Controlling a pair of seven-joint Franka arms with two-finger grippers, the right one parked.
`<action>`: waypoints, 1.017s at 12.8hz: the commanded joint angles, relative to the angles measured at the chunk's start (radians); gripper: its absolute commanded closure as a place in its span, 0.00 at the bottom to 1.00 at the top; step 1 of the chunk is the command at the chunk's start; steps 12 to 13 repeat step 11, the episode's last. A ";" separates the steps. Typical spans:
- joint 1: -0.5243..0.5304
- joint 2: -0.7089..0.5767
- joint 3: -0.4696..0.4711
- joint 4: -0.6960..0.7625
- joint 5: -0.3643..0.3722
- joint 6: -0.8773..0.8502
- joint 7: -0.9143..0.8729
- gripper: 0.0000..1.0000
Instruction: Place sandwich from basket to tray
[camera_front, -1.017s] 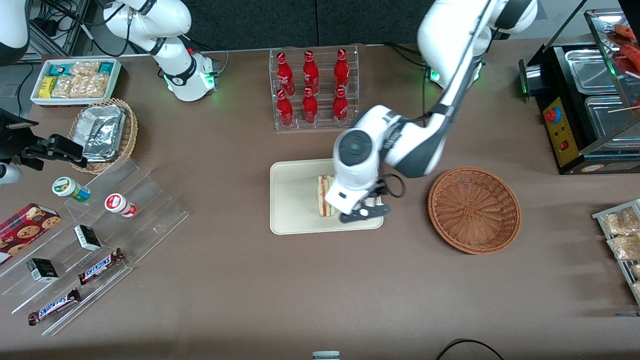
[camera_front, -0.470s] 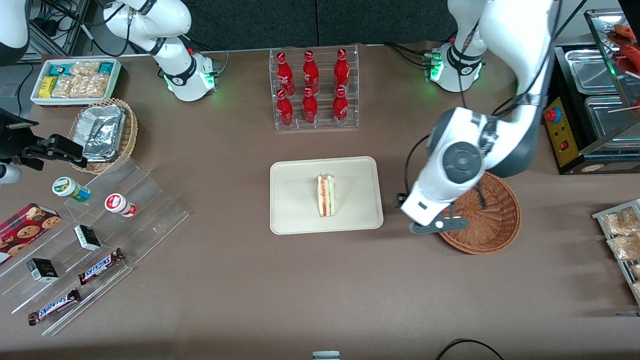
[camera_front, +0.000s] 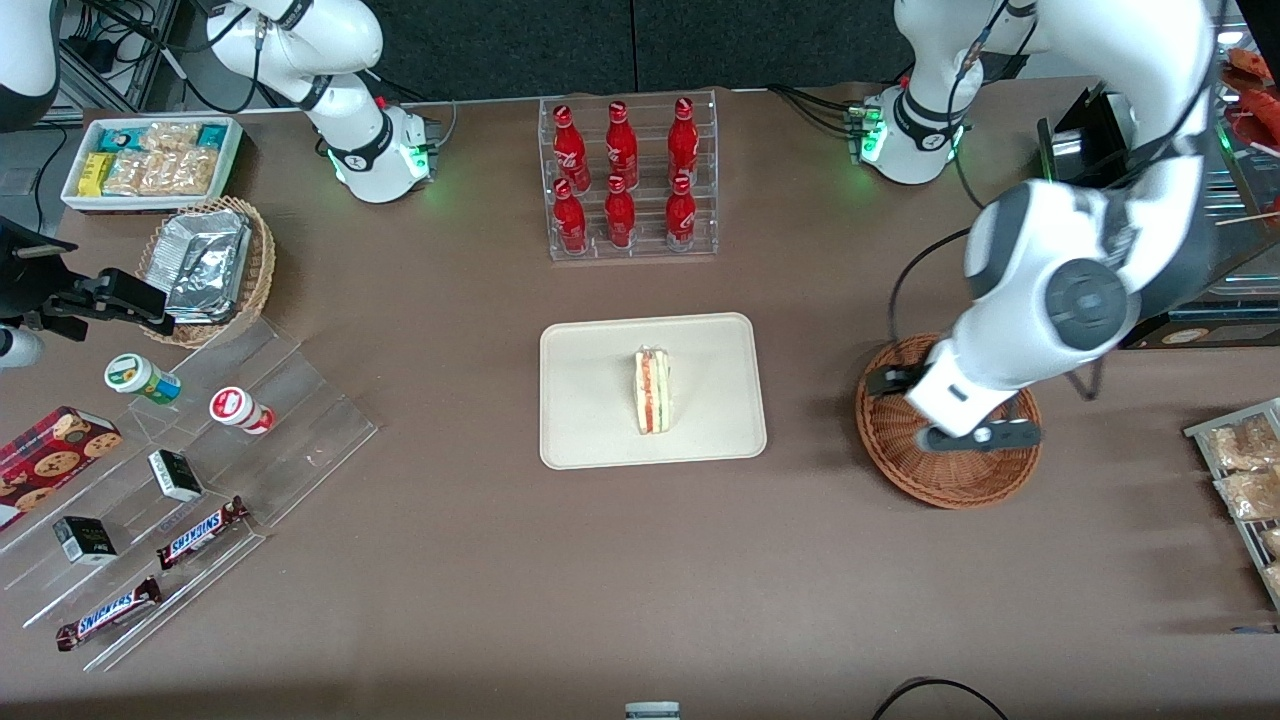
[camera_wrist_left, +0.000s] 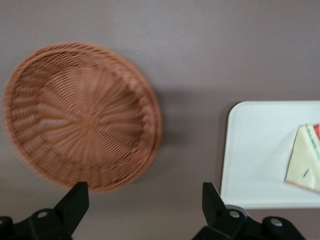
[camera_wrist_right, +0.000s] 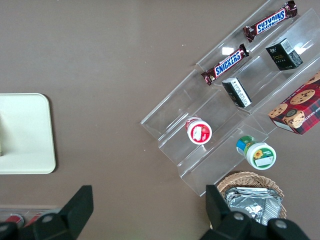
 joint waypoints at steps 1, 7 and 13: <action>0.077 -0.127 -0.011 -0.020 -0.017 -0.132 0.088 0.00; 0.129 -0.223 -0.010 0.109 0.029 -0.358 0.193 0.00; 0.157 -0.254 -0.008 0.114 0.035 -0.387 0.198 0.00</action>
